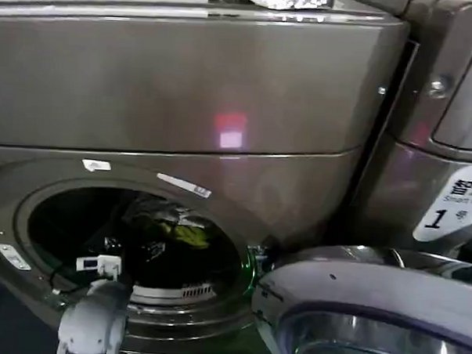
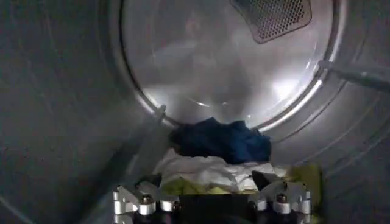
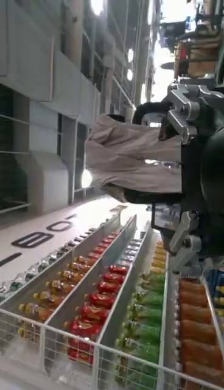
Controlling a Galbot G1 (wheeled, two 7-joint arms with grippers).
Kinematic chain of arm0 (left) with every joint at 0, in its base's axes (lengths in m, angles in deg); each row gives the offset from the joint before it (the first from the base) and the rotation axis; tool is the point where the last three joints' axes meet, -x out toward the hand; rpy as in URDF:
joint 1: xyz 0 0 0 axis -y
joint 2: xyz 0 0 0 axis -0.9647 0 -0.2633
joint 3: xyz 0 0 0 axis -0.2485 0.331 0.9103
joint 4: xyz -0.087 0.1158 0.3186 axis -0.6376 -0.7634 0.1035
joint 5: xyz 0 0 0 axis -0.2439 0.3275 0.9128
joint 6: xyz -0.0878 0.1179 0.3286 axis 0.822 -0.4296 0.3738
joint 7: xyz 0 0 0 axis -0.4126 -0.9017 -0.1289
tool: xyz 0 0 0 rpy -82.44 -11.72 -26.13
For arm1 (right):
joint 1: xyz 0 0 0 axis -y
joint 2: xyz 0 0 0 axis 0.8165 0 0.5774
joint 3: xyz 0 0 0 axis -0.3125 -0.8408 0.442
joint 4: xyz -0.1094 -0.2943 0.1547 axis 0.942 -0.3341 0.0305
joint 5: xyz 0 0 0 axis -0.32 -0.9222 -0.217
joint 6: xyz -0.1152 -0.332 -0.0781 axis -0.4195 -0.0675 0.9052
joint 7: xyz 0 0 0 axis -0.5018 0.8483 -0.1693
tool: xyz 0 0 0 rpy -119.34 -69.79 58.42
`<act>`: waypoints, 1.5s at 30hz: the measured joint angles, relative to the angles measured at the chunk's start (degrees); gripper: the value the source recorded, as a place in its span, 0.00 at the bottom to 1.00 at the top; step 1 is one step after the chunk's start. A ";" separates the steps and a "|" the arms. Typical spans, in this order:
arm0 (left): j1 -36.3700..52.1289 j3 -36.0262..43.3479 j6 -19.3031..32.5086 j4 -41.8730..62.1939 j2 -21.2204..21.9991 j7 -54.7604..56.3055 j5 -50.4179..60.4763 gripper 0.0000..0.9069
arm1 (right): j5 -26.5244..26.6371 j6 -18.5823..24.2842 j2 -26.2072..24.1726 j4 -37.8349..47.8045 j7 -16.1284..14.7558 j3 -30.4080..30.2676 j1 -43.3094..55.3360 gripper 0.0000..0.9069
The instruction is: Grasp the clothes from the dryer.
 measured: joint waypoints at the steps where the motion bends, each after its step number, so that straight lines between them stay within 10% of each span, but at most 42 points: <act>1: 1.48 0.01 0.68 2.07 0.05 -0.16 0.44 1.00 | 0.01 0.00 0.00 -0.05 0.00 0.01 -0.03 1.00; 26: 26.59 -0.54 24.86 37.58 -1.49 -30.25 53.90 1.00 | -0.59 0.29 -0.64 0.33 -0.11 -0.79 -0.33 1.00; 45: 37.92 -0.36 42.42 51.48 -2.91 -57.13 67.19 1.00 | -1.67 1.75 -0.54 1.88 -0.57 -2.06 -0.33 1.00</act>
